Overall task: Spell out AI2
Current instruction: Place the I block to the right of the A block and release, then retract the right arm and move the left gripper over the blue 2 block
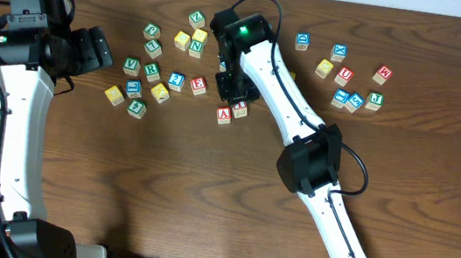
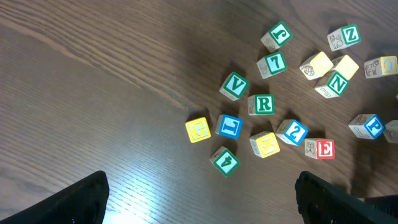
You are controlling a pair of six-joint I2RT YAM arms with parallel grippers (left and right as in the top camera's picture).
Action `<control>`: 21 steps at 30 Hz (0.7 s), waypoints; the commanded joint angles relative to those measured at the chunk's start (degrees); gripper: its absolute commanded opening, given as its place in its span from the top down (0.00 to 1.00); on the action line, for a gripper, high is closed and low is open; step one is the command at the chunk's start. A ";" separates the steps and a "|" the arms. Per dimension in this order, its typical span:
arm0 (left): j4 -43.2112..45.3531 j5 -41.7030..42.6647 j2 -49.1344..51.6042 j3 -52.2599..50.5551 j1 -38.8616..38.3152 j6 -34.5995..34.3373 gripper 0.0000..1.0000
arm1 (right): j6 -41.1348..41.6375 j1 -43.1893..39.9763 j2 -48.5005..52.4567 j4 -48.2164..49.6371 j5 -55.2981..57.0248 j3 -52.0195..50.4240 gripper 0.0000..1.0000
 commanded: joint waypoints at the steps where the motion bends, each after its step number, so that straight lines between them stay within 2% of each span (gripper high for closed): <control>1: -0.11 -0.66 -0.31 1.51 -0.02 -0.33 0.05 | 2.10 1.01 -0.22 0.94 2.69 -1.99 0.75; 5: -0.11 -0.46 -0.31 1.51 -0.02 -0.33 0.05 | 2.49 1.22 -0.24 1.16 3.37 -2.89 0.74; 11: -0.11 -0.46 -0.31 1.51 -0.02 -0.33 0.05 | 2.49 1.22 -0.24 1.03 3.17 -2.89 0.63; 17: -0.04 -0.24 -0.31 1.51 -0.02 -0.31 0.05 | 2.47 1.20 -0.24 1.01 3.15 -2.62 0.62; 21: 1.46 3.72 -0.31 1.51 -0.04 -0.28 0.06 | 2.47 0.28 -0.24 -0.24 3.15 2.49 0.61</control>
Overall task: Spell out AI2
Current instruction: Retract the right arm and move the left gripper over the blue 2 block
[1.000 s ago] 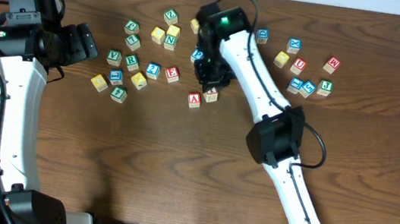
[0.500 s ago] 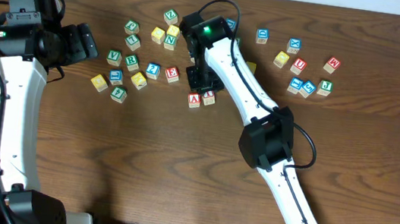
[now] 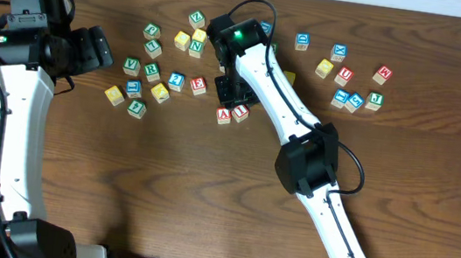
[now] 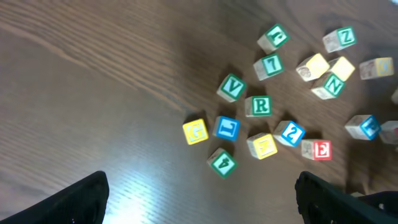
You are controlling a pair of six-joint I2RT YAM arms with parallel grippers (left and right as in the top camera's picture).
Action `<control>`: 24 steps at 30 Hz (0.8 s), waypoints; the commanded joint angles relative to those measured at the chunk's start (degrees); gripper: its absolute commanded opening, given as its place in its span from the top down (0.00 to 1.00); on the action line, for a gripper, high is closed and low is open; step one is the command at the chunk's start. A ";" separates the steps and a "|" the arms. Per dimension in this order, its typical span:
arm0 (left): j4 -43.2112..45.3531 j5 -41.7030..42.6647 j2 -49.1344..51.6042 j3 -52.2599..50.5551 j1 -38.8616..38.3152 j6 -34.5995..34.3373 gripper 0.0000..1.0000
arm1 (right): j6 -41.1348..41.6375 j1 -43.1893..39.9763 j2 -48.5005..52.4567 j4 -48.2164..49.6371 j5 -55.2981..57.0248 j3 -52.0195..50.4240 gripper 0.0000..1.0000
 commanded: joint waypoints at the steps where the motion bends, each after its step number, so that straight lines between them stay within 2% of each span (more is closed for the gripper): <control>1: 1.38 3.78 -0.31 1.51 -0.17 -0.28 0.05 | 0.59 -0.76 -0.26 -1.36 0.57 6.27 0.60; 4: 2.60 4.15 -0.22 1.51 -1.42 -0.33 0.06 | 0.59 -2.05 -0.26 -3.69 0.59 12.55 0.58; 10: 4.37 4.04 3.21 1.51 -8.46 -1.22 0.07 | 0.61 -6.16 -0.28 -4.48 -0.28 21.51 0.46; 15: 7.02 4.09 9.79 1.51 -13.79 -0.98 0.07 | 0.76 -9.97 -0.28 -4.48 -2.38 22.40 0.47; 18: 9.64 4.11 13.64 1.51 -16.35 1.99 0.07 | 0.79 -12.26 -0.28 -4.48 -3.34 22.40 0.48; 24: 13.25 3.65 18.56 1.51 -18.71 3.41 0.28 | 0.26 -16.50 -0.70 -4.48 -4.50 22.40 0.48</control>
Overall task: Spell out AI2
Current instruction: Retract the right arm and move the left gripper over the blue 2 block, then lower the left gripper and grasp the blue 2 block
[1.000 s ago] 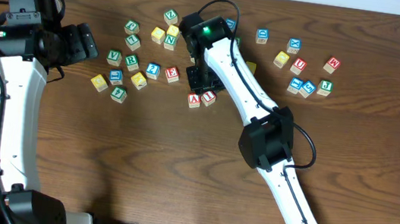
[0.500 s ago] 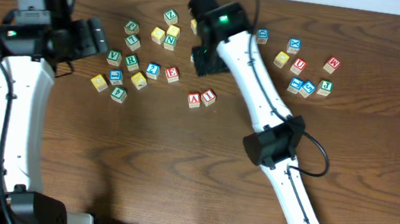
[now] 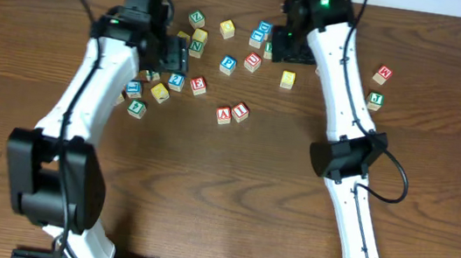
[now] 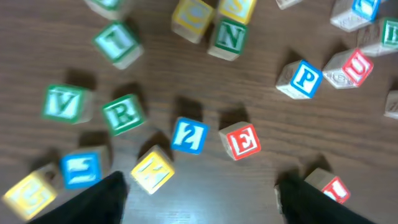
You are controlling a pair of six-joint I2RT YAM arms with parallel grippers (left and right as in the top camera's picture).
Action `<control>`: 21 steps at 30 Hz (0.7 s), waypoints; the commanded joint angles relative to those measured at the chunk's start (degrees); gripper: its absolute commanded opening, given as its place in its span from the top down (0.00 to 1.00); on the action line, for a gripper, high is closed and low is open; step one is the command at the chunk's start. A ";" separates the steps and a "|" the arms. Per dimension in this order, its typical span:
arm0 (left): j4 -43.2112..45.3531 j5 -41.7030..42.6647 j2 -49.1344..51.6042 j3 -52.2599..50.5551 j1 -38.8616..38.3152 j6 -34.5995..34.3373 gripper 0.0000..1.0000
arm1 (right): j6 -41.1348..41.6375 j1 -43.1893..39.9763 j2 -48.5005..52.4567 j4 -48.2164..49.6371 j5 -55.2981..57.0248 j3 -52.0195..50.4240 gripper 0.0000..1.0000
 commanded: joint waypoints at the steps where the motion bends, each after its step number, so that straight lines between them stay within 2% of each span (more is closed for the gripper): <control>1: 1.27 -0.39 1.97 0.81 -0.42 1.62 0.29 | -0.09 -2.27 -0.81 -0.22 -2.01 0.90 0.48; 7: 3.32 -0.44 6.64 0.81 -0.42 2.99 0.35 | -0.59 -5.03 -0.90 -0.22 -2.51 0.90 0.44; 21: 5.60 -0.61 13.99 0.81 -0.42 4.31 0.40 | -0.70 -5.09 -0.87 -0.22 -2.64 0.85 0.36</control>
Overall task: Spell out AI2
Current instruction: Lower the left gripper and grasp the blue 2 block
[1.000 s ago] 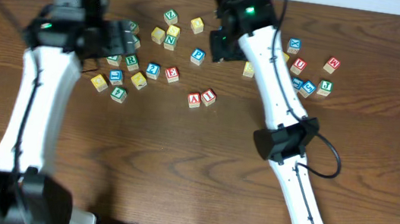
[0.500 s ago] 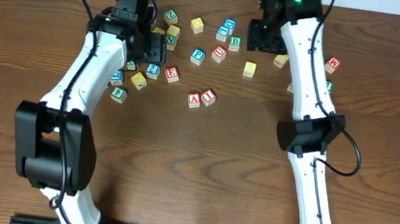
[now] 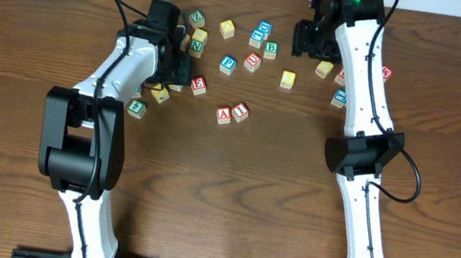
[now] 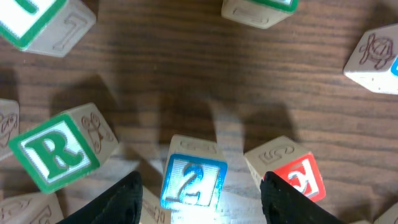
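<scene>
The blue "2" block (image 4: 194, 182) lies on the table between the open fingers of my left gripper (image 4: 202, 202), which is low over it; one finger (image 4: 121, 199) is on its left and the other (image 4: 292, 199) on its right. In the overhead view the left gripper (image 3: 178, 71) covers that block. The red "A" block (image 3: 224, 114) and red "I" block (image 3: 240, 111) stand side by side in mid-table. My right gripper (image 3: 306, 40) hangs at the far edge among loose blocks; its jaws do not show.
A red "E" block (image 4: 292, 177) sits close to the right of the "2", and a green "R" block (image 4: 59, 149) to its left. Several loose blocks lie at the back, among them a blue "P" (image 3: 228, 63), a green "B" (image 3: 269, 49) and a yellow one (image 3: 288, 80).
My left gripper has dropped much closer to the table, and the "2" block now sits between its open fingers. The right gripper has shifted a little to the right along the far edge.
At first the right gripper was over the "A" and "I" blocks in mid-table while the left arm stayed at the far left. Then the right arm was at the far edge and the left gripper above the "2" and "E". Now it straddles the "2".
</scene>
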You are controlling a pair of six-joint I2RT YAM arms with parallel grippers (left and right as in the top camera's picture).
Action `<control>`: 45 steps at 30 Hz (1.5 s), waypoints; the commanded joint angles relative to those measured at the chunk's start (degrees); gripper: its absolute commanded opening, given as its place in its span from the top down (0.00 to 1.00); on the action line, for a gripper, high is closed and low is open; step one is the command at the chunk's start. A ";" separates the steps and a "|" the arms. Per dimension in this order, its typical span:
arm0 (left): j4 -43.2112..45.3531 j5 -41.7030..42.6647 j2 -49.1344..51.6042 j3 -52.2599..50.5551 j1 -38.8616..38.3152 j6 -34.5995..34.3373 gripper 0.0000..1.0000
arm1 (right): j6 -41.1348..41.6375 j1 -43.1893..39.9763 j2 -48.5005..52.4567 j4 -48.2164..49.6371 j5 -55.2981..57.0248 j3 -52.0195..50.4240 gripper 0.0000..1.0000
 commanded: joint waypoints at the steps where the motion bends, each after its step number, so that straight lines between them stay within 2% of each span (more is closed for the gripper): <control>1: 0.92 -0.74 0.98 0.81 0.24 1.49 0.39 | -0.46 0.50 -0.90 -0.20 -0.37 0.85 0.36; 8: 1.73 -0.76 1.07 0.63 0.24 4.63 0.44 | -0.44 0.68 -0.90 -0.20 -0.37 0.85 0.36; 13: 2.62 -3.37 1.16 -0.24 0.24 4.63 0.44 | -0.44 0.72 -0.90 -0.20 -0.37 0.85 0.35; 23: 2.71 -3.28 2.95 -0.48 0.24 4.57 0.45 | -0.44 0.72 -0.90 -0.20 -0.37 0.85 0.36; 33: 2.58 -3.28 3.21 -0.63 0.17 4.57 0.56 | -0.44 0.72 -0.90 -0.20 -0.33 0.85 0.35; 45: 0.39 -3.28 3.21 -0.81 -0.09 4.55 0.58 | -0.46 0.72 -0.87 -0.20 -0.09 0.85 0.34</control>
